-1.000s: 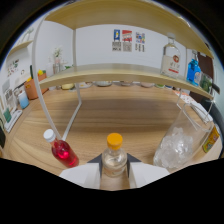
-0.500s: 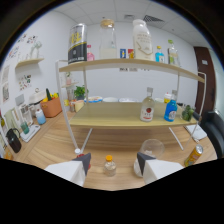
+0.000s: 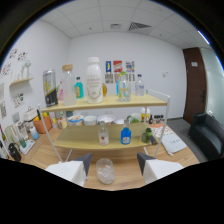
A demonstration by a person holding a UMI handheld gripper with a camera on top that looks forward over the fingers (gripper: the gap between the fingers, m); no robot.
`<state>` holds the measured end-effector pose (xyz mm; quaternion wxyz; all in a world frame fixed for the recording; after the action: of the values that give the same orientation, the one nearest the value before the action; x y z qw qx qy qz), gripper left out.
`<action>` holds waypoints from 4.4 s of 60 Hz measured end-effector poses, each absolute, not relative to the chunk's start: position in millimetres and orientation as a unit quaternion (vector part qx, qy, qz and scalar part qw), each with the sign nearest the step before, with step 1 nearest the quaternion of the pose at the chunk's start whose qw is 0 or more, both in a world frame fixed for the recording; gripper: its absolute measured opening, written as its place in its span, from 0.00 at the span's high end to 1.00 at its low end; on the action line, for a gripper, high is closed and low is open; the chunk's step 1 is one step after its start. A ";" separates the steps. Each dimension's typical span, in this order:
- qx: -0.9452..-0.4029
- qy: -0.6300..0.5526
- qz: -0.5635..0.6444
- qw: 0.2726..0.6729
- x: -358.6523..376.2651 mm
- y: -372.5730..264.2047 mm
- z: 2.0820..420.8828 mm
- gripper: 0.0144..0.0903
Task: Make me a cup of Vodka Sunrise.
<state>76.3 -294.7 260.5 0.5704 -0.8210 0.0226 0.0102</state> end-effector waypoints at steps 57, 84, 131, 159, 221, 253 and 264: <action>-0.782 0.021 0.008 0.623 121.6 -98.7 369.0 0.71; -0.751 -0.002 0.005 0.660 118.0 -177.0 414.7 0.72; -0.752 -0.329 -0.323 0.472 125.1 -211.6 162.2 0.73; -0.491 -0.603 -0.551 0.303 110.0 -190.7 171.3 0.73; -0.768 -0.122 -0.019 0.629 108.0 -203.5 211.9 0.73; -0.846 -0.014 0.047 0.531 152.1 -185.2 50.5 0.73; -0.857 -0.001 0.037 0.514 157.9 -190.0 35.0 0.72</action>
<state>157.9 -190.0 35.0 0.5136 -0.8572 -0.0006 0.0369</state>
